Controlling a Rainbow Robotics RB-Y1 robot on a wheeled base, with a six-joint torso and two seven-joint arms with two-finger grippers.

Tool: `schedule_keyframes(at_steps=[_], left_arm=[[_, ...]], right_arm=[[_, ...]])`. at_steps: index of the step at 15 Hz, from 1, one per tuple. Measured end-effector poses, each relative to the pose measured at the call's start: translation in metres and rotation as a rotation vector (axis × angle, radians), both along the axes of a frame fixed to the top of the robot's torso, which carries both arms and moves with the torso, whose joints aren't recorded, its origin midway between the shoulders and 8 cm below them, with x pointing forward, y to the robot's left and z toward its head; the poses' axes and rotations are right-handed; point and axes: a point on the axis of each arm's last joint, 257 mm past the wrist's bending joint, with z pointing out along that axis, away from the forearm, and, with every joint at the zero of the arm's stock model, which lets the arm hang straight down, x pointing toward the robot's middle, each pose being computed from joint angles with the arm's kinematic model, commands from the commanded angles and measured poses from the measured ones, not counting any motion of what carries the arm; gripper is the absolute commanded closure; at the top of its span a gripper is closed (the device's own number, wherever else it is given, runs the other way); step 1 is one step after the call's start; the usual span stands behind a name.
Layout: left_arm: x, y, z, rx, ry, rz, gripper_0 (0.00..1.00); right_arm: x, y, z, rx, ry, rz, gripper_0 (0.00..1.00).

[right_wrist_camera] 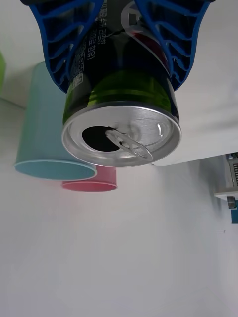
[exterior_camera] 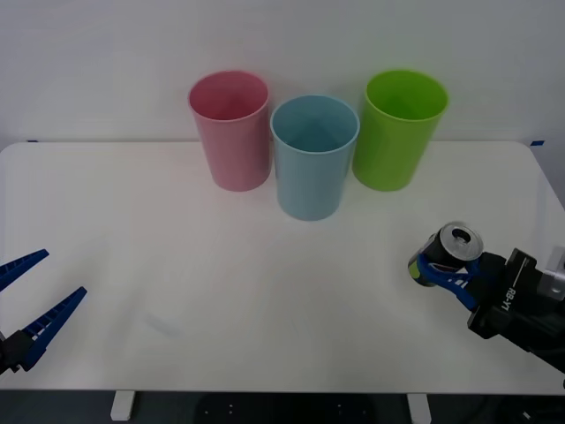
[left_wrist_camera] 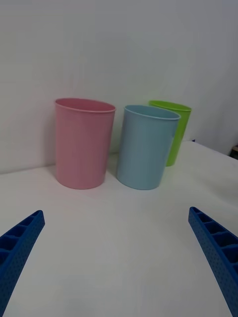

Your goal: Grasp the object on the table and drop it into the matching bin: aluminum can to the light blue bin, PET bottle to the pink bin.

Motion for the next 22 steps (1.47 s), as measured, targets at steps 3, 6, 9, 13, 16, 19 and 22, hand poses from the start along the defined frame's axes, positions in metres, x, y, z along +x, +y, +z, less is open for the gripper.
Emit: schedule_keyframes(at_steps=[3, 6, 9, 13, 16, 19, 22], left_arm=[[0.000, 0.000, 0.000, 0.000, 0.000, 0.000, 0.00], [0.000, 0.000, 0.000, 0.000, 0.000, 0.000, 0.00], [0.000, 0.000, 0.000, 0.000, 0.000, 0.000, 0.00], [0.000, 0.000, 0.000, 0.000, 0.000, 0.000, 0.00], [0.000, 0.000, 0.000, 0.000, 0.000, 0.000, 0.00], [0.000, 0.000, 0.000, 0.000, 0.000, 0.000, 0.00], [0.000, 0.000, 0.000, 0.000, 0.000, 0.000, 0.00]], right_arm=[[-0.002, 0.001, 0.024, -0.001, 0.028, 0.030, 1.00], [0.008, 0.003, 0.054, 0.019, 0.048, 0.022, 1.00], [0.023, 0.009, 0.078, 0.046, 0.063, 0.016, 1.00], [0.048, 0.019, 0.102, 0.058, 0.070, 0.007, 1.00], [0.067, 0.031, 0.116, 0.071, 0.077, -0.008, 1.00], [0.085, 0.044, 0.129, 0.083, 0.090, -0.016, 1.00], [0.112, 0.058, 0.137, 0.073, 0.087, -0.006, 1.00]])
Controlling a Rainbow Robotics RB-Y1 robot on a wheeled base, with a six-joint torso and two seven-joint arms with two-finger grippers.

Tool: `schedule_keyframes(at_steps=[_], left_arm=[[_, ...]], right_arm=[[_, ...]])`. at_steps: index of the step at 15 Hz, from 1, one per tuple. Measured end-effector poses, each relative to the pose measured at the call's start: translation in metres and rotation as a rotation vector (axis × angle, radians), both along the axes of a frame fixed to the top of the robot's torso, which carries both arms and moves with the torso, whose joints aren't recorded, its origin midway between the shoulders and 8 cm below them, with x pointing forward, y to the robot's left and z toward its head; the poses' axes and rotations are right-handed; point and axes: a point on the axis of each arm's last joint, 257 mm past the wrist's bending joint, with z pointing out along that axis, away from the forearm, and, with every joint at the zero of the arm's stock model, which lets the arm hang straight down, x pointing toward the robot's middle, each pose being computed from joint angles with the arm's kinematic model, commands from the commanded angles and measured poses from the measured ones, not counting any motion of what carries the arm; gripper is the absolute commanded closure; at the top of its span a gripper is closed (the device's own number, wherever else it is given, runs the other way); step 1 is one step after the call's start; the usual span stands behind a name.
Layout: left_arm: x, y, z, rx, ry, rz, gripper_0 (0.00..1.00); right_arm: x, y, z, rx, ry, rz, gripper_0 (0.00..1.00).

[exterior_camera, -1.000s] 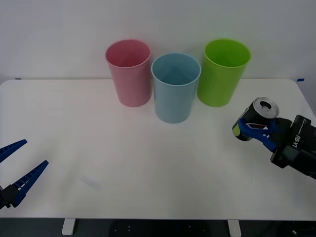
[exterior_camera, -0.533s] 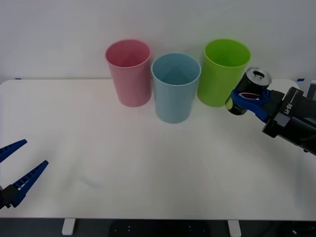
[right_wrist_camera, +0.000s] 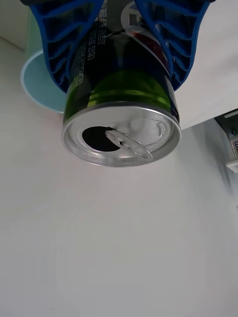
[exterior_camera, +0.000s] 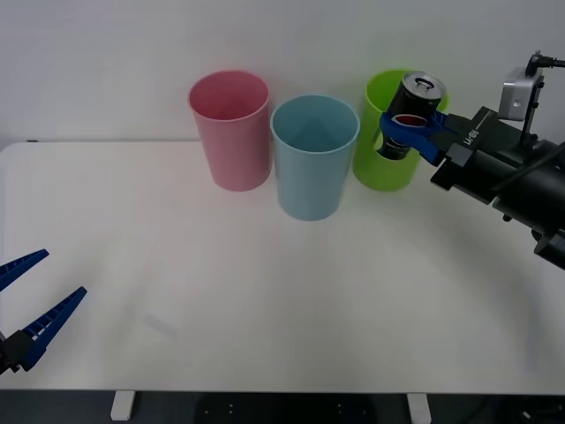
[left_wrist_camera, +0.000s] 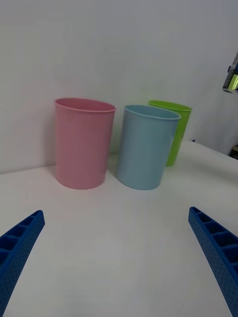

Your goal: Grasp the object on the table and drop it into the matching bin: aluminum can to the light blue bin, PET bottle to the pink bin.

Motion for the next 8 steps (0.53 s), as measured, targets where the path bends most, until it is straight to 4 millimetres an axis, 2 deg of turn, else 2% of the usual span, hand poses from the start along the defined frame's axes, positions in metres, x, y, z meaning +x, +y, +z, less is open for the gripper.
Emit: schedule_keyframes(at_steps=[4, 8], left_arm=[[0.000, 0.000, 0.000, 0.000, 0.000, 0.000, 0.00], [0.000, 0.000, 0.000, 0.000, 0.000, 0.000, 0.00]], right_arm=[[0.043, 0.014, 0.011, 0.004, 0.002, -0.017, 1.00], [0.084, 0.033, 0.013, 0.006, 0.026, -0.036, 1.00]])
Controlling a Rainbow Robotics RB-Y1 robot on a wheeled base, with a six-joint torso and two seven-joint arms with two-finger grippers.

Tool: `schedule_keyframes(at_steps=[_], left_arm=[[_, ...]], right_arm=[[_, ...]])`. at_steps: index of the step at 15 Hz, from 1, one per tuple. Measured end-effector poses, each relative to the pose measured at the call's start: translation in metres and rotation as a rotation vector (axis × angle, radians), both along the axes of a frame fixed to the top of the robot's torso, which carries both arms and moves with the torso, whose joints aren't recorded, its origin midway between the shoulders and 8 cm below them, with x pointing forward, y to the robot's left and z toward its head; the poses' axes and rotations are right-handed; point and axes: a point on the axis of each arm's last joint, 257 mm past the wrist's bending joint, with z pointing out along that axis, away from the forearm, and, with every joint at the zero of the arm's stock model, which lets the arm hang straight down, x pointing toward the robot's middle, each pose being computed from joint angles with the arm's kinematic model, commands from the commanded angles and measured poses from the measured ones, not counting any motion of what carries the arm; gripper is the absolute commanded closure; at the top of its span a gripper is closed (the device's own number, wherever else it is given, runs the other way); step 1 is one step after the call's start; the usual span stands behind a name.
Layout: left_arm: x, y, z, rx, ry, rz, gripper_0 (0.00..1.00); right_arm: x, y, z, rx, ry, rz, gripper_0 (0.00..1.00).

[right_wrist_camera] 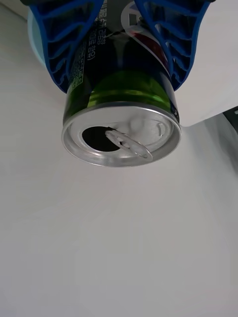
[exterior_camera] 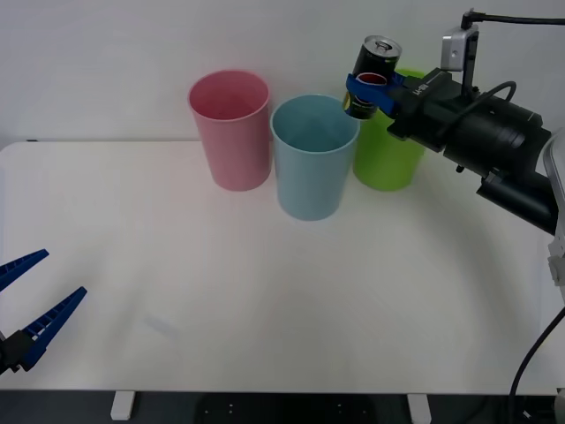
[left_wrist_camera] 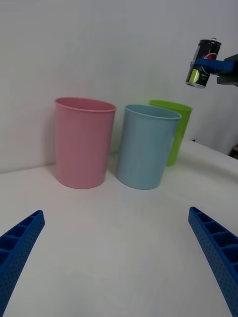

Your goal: Grasp the object on the table and drop it into the matching bin: aluminum can to the light blue bin, PET bottle to the pink bin.

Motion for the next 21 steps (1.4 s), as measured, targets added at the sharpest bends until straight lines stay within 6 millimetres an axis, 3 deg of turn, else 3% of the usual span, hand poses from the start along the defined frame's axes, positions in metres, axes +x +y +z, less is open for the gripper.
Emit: schedule_keyframes(at_steps=[5, 10, 18, 19, 20, 21], left_arm=[[0.000, 0.000, 0.000, 0.000, 0.000, 0.000, 0.00], [0.000, 0.000, 0.000, 0.000, 0.000, 0.000, 0.00], [0.000, 0.000, 0.000, 0.000, 0.000, 0.000, 0.00], [0.000, 0.000, 0.000, 0.000, 0.000, 0.000, 0.00], [0.000, 0.000, 0.000, 0.000, 0.000, 0.000, 0.00], [0.000, 0.000, 0.000, 0.000, 0.000, 0.000, 0.00]], right_arm=[[0.037, 0.026, -0.007, -0.020, 0.034, -0.017, 1.00], [0.057, 0.049, -0.007, -0.018, 0.056, -0.019, 1.00], [0.063, 0.060, -0.007, -0.015, 0.052, -0.031, 0.97], [0.063, 0.060, -0.006, -0.015, 0.052, -0.031, 0.57], [0.063, 0.060, -0.006, -0.015, 0.052, -0.031, 0.08], [0.063, 0.060, -0.006, -0.014, 0.052, -0.031, 0.00]])
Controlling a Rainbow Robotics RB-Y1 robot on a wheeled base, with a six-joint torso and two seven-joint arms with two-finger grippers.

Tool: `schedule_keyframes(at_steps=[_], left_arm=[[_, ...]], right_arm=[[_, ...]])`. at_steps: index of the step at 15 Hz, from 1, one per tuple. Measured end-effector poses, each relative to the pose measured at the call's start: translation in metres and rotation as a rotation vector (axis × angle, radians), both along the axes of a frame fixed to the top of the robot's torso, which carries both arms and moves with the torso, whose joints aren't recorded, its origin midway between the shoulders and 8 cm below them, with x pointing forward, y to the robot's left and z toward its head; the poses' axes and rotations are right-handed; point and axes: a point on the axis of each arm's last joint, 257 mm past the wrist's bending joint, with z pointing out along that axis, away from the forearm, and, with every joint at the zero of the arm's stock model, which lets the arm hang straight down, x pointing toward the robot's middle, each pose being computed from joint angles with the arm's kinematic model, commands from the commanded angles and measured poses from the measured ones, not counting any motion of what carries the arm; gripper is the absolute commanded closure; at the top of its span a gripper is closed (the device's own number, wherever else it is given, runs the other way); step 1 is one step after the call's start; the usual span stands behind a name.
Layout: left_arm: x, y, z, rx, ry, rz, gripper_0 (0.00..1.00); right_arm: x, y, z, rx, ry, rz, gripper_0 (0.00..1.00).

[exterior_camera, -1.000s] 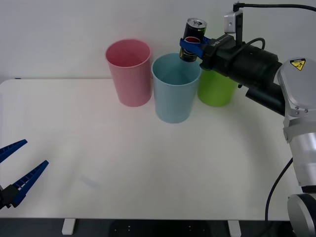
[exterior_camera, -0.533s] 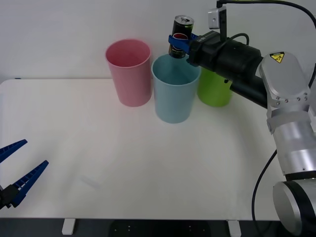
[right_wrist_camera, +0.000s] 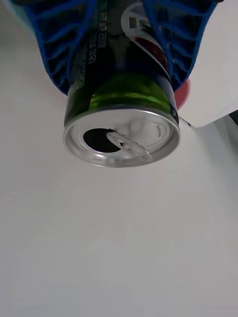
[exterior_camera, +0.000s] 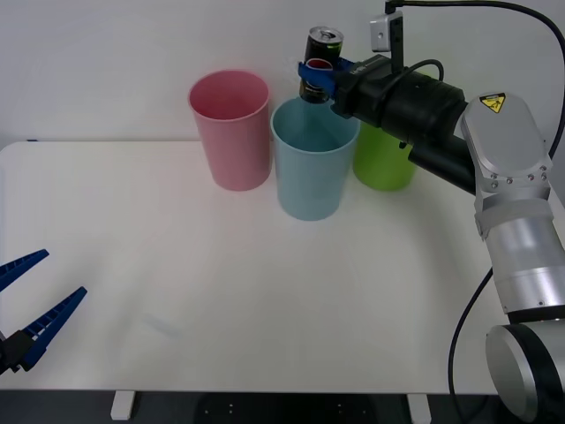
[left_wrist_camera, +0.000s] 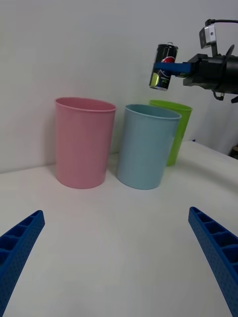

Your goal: Grasp the object on the table and drop it into the matching bin: aluminum can to the light blue bin, PET bottle to the pink bin.

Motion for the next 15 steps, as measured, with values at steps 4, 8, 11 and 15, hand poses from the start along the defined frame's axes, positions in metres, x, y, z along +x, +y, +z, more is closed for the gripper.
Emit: schedule_keyframes(at_steps=[4, 8, 11, 15], left_arm=[[0.000, 0.000, 0.000, 0.000, 0.000, 0.000, 0.00], [0.000, 0.000, 0.000, 0.000, 0.000, 0.000, 0.00], [0.000, 0.000, 0.000, 0.000, 0.000, 0.000, 0.00], [0.000, 0.000, 0.000, 0.000, 0.000, 0.000, 0.00]], right_arm=[[-0.001, 0.000, 0.002, 0.000, -0.011, 0.003, 0.00], [-0.002, 0.000, 0.002, -0.001, -0.019, 0.004, 0.00], [-0.007, -0.007, -0.004, 0.006, -0.019, 0.000, 0.00], [-0.031, -0.028, -0.009, 0.004, -0.047, -0.001, 0.00]])
